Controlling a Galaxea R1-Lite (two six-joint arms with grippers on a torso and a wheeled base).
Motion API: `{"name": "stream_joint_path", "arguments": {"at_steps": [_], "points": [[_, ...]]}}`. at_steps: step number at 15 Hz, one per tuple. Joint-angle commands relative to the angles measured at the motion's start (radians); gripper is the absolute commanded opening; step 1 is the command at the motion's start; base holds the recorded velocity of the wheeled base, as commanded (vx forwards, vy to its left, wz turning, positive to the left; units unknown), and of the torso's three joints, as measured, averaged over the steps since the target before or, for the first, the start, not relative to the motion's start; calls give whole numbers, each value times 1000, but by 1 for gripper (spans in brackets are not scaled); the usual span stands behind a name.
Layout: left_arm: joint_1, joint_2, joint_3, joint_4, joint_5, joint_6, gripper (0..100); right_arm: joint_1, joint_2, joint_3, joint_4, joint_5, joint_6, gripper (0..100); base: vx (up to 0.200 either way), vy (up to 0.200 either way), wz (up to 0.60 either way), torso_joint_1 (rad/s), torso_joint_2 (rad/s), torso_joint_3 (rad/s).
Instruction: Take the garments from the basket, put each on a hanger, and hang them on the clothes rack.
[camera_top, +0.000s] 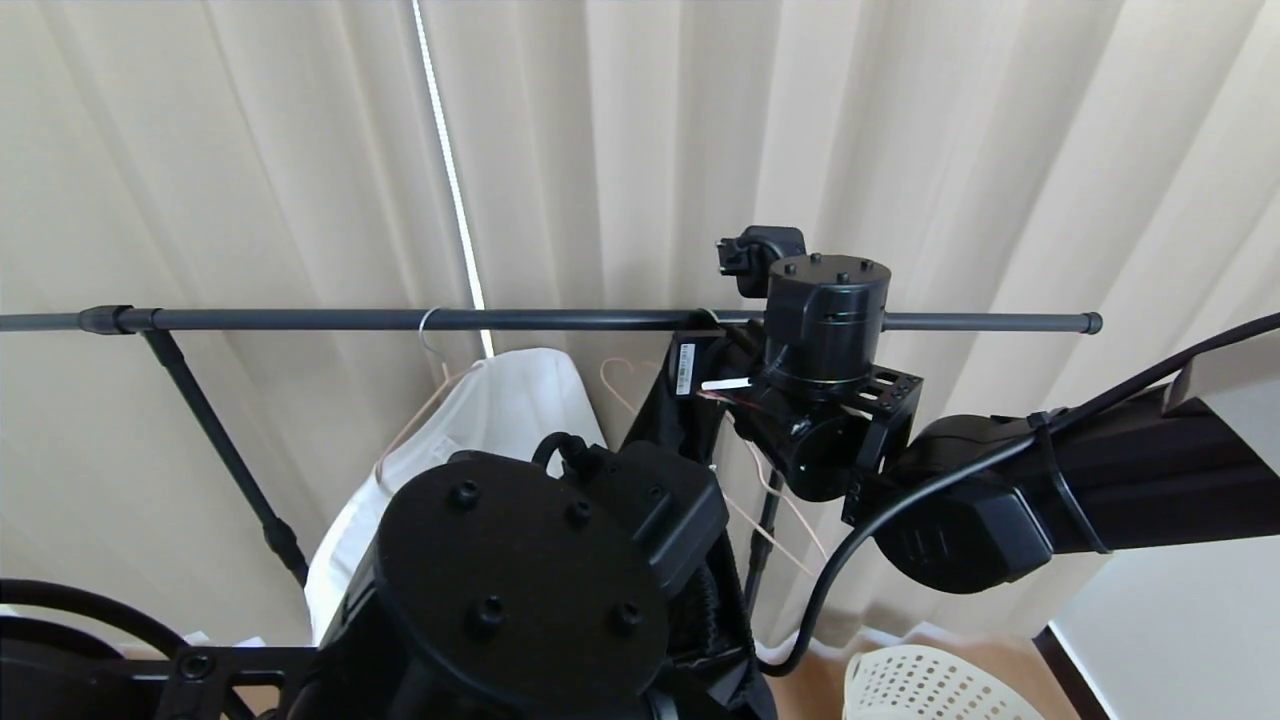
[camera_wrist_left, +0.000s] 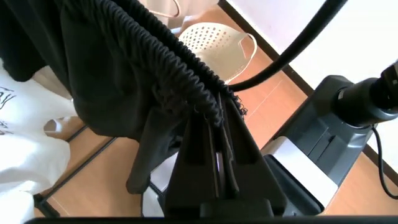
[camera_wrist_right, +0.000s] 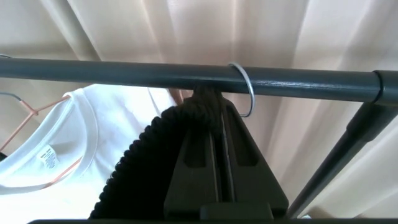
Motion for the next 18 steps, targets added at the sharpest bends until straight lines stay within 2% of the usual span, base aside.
{"name": "stream_joint_path", "arguments": {"at_steps": [1,5,8,9,10,13,14,16,18], "points": [[6,3,6,-2,5,2,0,-18,-17,0,-1,0,0,0,0,0,0,0,0,0],[129,-86,37,3,5,8,0,-99,-135,23,64,0,-3,0,0,0,0,0,0,0],[302,-96,37,0,5,52,0,-119,-320,94,220,11,-7,0,0,0,0,0,0,0],[327,-95,30,0,5,66,0,-119,-360,107,252,14,-11,0,0,0,0,0,0,0],[367,-69,-6,0,5,83,0,-119,-434,138,335,14,-27,0,0,0,0,0,0,0],[411,6,-126,-2,8,83,0,-115,-581,199,565,14,-60,0,0,0,0,0,0,0],[427,48,-178,-2,10,83,0,-104,-641,229,679,12,-100,0,0,0,0,0,0,0],[436,115,-246,-3,11,83,0,-53,-705,256,758,14,-165,0,0,0,0,0,0,0],[434,183,-309,-3,50,86,0,1,-710,261,788,11,-175,0,0,0,0,0,0,0]]}}
